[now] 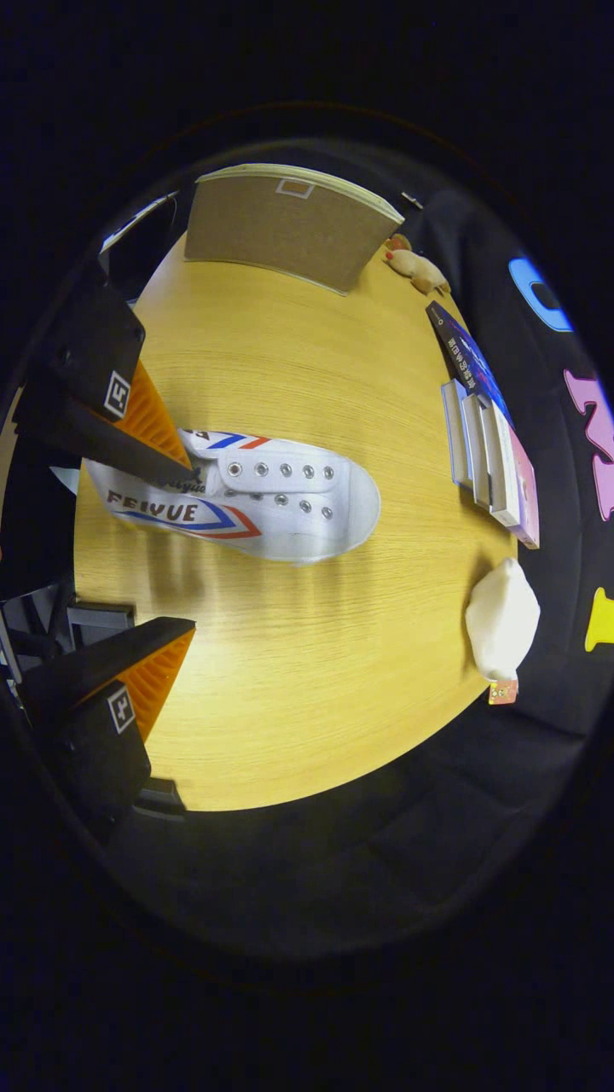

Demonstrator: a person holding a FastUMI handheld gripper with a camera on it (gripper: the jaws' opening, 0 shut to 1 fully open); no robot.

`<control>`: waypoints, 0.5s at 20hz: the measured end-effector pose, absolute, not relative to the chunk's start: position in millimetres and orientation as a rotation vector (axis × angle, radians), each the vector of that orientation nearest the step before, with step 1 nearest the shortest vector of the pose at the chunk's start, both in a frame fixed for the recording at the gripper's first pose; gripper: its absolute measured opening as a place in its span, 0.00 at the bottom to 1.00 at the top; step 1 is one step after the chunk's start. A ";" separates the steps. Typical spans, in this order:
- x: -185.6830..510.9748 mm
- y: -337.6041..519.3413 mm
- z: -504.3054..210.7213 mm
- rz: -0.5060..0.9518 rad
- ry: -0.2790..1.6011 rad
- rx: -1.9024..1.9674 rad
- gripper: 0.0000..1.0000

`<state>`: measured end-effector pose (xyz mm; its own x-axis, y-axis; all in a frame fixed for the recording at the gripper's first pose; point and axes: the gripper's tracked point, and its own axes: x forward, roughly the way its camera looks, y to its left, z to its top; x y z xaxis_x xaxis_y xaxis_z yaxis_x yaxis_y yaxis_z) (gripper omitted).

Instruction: Open the storage box then place both shoes into the box .Put the left shoe in first, then the right shoe, with the right side of both shoes facing outward in a uniform manner.

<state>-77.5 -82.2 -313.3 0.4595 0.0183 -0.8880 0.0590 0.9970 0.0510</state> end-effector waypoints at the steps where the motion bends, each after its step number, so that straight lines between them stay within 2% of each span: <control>1: -73.8 -80.4 -318.2 -0.015 1.094 0.075 0.97; 3: -68.0 -73.1 -324.1 0.017 1.105 0.083 0.97; 5: -62.7 -66.6 -330.0 0.044 1.112 0.089 0.89; 8: -64.8 -60.1 -338.7 0.063 1.141 0.099 0.57; 10: -64.2 -59.4 -342.2 0.049 1.150 0.134 0.39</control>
<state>-64.2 -59.4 -342.2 0.4088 0.1079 -0.9062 0.0297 0.9909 0.1314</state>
